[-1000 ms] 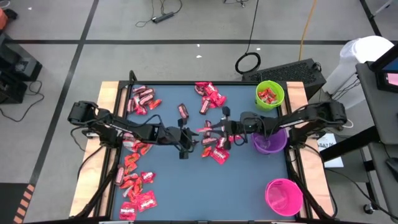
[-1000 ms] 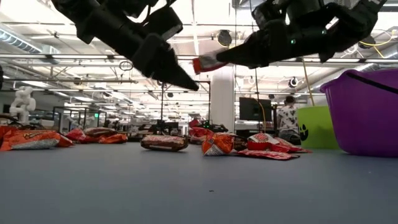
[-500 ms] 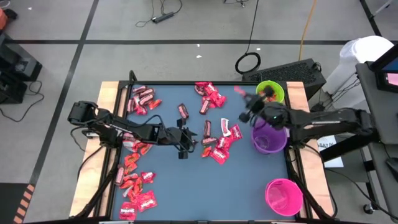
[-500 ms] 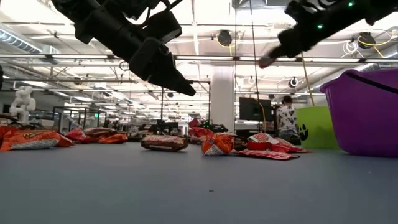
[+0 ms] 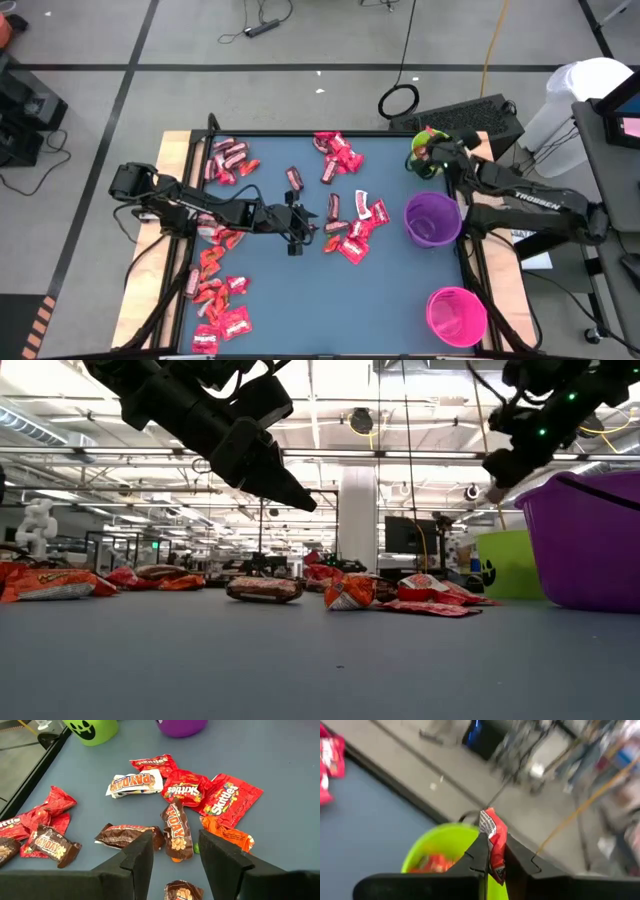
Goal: Organize candy in baskets
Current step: Put the orange chocolate bar into the green bucket
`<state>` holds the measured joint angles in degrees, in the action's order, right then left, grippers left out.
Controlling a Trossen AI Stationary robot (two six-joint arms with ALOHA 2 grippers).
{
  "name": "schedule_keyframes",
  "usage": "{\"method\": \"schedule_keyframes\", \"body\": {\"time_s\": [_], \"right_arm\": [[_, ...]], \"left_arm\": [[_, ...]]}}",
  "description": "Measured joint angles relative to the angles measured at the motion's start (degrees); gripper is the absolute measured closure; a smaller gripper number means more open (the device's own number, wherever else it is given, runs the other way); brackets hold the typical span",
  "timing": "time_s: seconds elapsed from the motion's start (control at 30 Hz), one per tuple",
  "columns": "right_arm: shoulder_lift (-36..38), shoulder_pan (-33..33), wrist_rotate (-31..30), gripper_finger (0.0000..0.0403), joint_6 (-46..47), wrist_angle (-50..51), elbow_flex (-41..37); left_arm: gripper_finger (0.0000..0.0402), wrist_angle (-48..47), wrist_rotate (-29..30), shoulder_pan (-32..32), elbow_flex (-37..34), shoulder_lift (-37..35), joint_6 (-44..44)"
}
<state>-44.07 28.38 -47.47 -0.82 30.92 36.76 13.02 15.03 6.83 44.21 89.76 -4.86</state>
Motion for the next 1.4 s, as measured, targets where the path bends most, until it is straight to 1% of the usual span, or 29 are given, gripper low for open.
{"method": "schedule_keyframes", "body": {"time_s": [0.13, 0.23, 0.37, 0.53, 0.67, 0.83, 0.9, 0.97, 1.07, 1.17, 1.23, 1.3, 1.4], "right_arm": [[-1.8, 6.0, 9.6, 0.0374, 6.7, 8.2, 3.5], [-3.6, 9.7, 14.2, 0.0372, 8.0, 10.9, 4.2], [-7.2, 13.6, 15.0, 0.0372, 7.4, 10.8, 4.2], [-11.1, 15.6, 14.9, 0.0367, 6.4, 10.4, 4.2], [-12.4, 15.6, 16.5, 0.0331, 4.7, 10.1, 4.2], [-12.2, 15.6, 20.2, 0.0262, 4.4, 13.8, 8.0], [-11.7, 15.2, 22.5, 0.0237, 4.9, 15.5, 10.5], [-11.2, 14.4, 26.8, 0.0218, 5.6, 15.2, 12.6], [-10.2, 12.5, 36.0, 0.0198, 4.8, 10.8, 13.4], [-10.0, 9.3, 46.0, 0.0188, 3.7, 5.4, 13.4], [-10.3, 6.4, 50.4, 0.0186, 2.8, 2.3, 13.4], [-11.1, 3.0, 53.0, 0.0186, 2.2, -0.7, 13.4], [-13.2, -2.9, 53.6, 0.0188, 2.2, -4.5, 13.4]], "left_arm": [[0.0239, 0.0, 0.0, 0.0, 0.0, 0.0, 0.0], [0.0239, 0.0, 0.0, 0.0, 0.0, 0.0, 0.0], [0.0239, 0.0, 0.0, 0.0, 0.0, 0.0, 0.0], [0.0239, 0.0, 0.0, 0.0, 0.0, 0.0, 0.0], [0.0239, 0.0, 0.0, 0.0, 0.0, 0.0, -0.1], [0.0239, 0.0, 0.0, 0.0, 0.0, 0.0, -0.1], [0.0239, 0.0, 0.0, 0.0, 0.0, 0.0, -0.1], [0.0239, 0.2, 0.0, 0.0, 0.0, 0.0, -0.2], [0.0239, 0.2, 0.0, 0.0, 0.0, 0.0, -0.3], [0.0239, 0.2, 0.0, 0.0, 0.0, 0.0, -0.3], [0.0239, 0.2, 0.0, 0.0, 0.0, 0.0, -0.4], [0.0239, 0.2, 0.0, 0.0, 0.0, 0.0, -1.2], [0.0239, 0.2, 0.0, 0.0, 0.0, 0.0, -2.0]]}}
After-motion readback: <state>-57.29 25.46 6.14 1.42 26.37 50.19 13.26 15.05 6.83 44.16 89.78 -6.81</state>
